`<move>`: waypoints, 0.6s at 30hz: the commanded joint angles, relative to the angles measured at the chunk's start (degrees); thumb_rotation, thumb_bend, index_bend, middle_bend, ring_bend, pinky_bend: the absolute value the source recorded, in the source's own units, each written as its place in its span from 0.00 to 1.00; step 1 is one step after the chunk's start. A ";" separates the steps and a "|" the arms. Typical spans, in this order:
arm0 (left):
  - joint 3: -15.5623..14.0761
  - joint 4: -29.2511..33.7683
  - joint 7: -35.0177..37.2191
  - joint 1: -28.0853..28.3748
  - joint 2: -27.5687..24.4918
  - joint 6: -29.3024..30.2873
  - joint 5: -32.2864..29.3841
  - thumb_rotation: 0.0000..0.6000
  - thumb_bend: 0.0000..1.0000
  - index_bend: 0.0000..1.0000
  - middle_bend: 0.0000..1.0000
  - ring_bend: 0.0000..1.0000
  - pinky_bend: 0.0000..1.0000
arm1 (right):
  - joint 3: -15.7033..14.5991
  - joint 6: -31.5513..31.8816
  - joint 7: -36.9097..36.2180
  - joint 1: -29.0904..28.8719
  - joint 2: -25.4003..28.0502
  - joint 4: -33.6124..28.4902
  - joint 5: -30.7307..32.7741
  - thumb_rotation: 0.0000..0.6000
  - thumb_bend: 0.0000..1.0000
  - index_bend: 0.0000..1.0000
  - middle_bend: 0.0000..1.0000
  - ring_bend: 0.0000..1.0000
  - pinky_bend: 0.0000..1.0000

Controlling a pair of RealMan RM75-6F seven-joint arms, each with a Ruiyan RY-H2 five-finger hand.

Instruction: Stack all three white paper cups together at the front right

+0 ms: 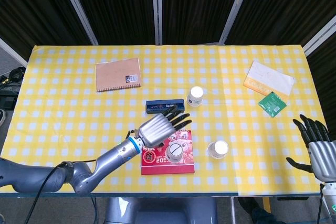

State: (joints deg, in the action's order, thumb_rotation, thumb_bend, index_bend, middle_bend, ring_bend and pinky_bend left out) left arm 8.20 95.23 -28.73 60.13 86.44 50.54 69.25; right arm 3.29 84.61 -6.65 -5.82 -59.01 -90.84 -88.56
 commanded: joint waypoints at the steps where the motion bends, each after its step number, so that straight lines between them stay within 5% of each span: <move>1: 0.40 -0.11 3.39 -3.45 -3.89 3.95 1.10 1.00 0.00 0.00 0.00 0.00 0.02 | -0.05 0.00 0.08 0.01 -0.01 -0.06 -0.05 1.00 0.00 0.08 0.00 0.00 0.00; 10: -1.57 4.79 5.36 -14.65 -15.84 14.48 -4.16 1.00 0.00 0.00 0.00 0.00 0.00 | -0.33 -0.93 1.40 -0.35 -0.83 -0.22 -0.05 1.00 0.00 0.04 0.00 0.00 0.00; 18: -8.94 11.51 9.04 -32.36 -24.80 31.67 -3.25 1.00 0.00 0.00 0.00 0.00 0.00 | 0.30 -7.21 5.69 -4.78 -0.79 -3.01 -0.47 1.00 0.00 0.04 0.00 0.00 0.00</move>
State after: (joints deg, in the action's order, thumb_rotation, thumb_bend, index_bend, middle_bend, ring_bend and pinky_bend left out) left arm 2.92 102.97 -22.04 34.32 66.03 76.25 65.43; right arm 3.36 80.04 -2.19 -8.40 -60.45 -92.29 -88.09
